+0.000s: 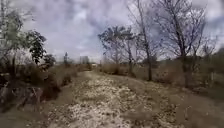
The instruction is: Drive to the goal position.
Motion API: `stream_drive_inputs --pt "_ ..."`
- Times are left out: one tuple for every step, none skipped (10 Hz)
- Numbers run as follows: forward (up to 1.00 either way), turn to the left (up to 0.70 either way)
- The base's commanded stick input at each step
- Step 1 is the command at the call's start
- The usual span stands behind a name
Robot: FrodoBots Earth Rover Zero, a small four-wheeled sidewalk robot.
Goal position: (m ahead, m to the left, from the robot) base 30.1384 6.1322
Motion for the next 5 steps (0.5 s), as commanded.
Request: stream_drive_inputs --pt "0.50 0.00" --pt "0.50 0.00" --pt "0.50 0.00" --pt "0.50 0.00" --pt "0.50 0.00"
